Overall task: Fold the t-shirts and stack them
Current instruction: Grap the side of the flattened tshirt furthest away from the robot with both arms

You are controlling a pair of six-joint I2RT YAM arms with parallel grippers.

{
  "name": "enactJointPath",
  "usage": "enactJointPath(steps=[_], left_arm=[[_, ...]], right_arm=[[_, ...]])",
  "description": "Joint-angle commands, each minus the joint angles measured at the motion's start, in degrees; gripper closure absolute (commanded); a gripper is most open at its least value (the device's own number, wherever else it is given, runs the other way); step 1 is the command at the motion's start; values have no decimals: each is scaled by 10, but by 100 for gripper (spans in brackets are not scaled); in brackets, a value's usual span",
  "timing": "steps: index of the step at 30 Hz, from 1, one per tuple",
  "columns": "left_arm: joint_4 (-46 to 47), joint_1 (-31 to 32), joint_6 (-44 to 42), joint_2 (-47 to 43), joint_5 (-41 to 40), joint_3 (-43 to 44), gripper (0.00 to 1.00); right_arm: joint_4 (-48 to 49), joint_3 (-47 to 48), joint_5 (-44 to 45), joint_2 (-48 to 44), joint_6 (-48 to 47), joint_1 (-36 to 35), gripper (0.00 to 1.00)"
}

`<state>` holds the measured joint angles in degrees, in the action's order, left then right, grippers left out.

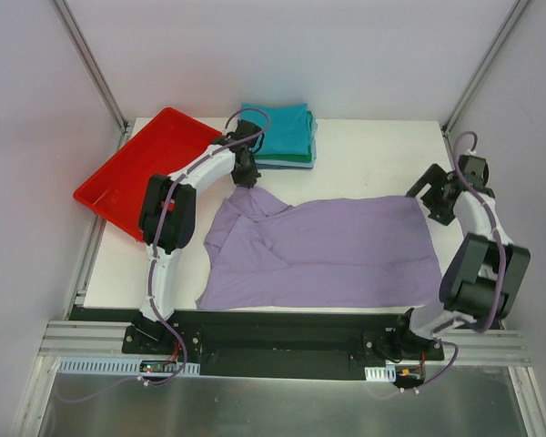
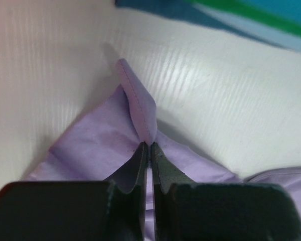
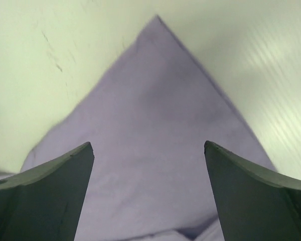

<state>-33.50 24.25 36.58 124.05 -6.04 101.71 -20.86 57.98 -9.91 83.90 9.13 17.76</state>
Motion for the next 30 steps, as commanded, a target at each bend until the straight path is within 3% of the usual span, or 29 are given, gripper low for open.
enactJointPath(steps=[1, 7, 19, 22, 30], left_arm=[[-5, -7, -18, 35, 14, 75, 100], [-4, -12, -30, 74, 39, 131, 95], [-4, -14, -45, 117, 48, 189, 87], [-4, -14, -49, 125, 52, 199, 100], [-4, -14, -52, 112, 53, 188, 100]], right_arm=[[-42, 122, 39, 121, -32, -12, 9], [-87, 231, 74, 227, -72, -32, 11], [-108, 296, 93, 305, -87, -38, 11], [-117, 314, 93, 319, -87, -38, 11], [-129, 345, 96, 340, -106, -39, 15]])
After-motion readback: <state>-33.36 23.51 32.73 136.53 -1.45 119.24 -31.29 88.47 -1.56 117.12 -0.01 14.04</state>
